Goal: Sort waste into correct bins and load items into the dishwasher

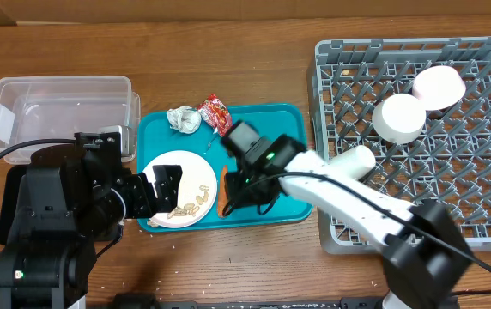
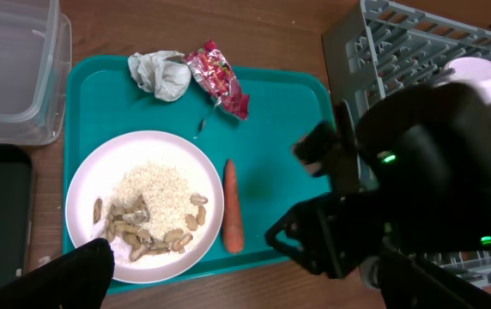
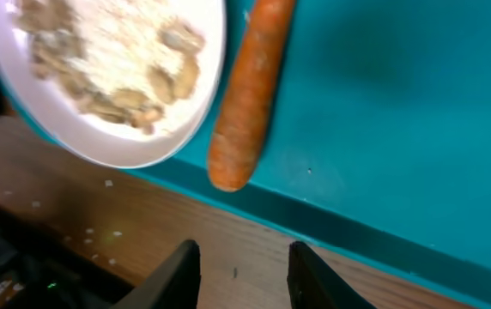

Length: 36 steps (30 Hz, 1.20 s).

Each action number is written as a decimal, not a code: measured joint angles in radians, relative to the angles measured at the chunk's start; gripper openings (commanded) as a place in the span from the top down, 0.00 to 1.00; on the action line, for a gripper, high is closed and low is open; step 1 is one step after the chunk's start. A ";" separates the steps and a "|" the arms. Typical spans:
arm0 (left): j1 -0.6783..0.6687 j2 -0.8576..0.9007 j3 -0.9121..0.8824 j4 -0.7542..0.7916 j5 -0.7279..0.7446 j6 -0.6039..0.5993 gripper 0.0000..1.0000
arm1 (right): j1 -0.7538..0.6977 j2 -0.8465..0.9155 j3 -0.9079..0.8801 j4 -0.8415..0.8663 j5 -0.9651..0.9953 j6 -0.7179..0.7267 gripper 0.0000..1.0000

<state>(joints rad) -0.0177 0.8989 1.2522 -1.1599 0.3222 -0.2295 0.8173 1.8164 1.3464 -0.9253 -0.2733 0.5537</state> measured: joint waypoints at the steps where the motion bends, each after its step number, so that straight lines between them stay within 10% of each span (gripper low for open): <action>1: 0.000 0.000 0.000 0.000 0.000 0.000 0.00 | 0.005 0.009 -0.010 0.007 0.005 0.018 0.61; 23: 0.000 0.000 0.000 0.007 0.000 -0.002 0.00 | -0.002 -0.008 -0.092 0.151 0.121 0.130 0.55; 36: 0.000 0.026 0.000 0.002 0.082 -0.189 0.00 | -0.309 -0.560 -0.082 0.055 0.171 0.035 0.38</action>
<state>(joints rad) -0.0177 0.9245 1.2522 -1.1576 0.4046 -0.4187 0.5083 1.2560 1.2648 -0.8703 -0.1024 0.5884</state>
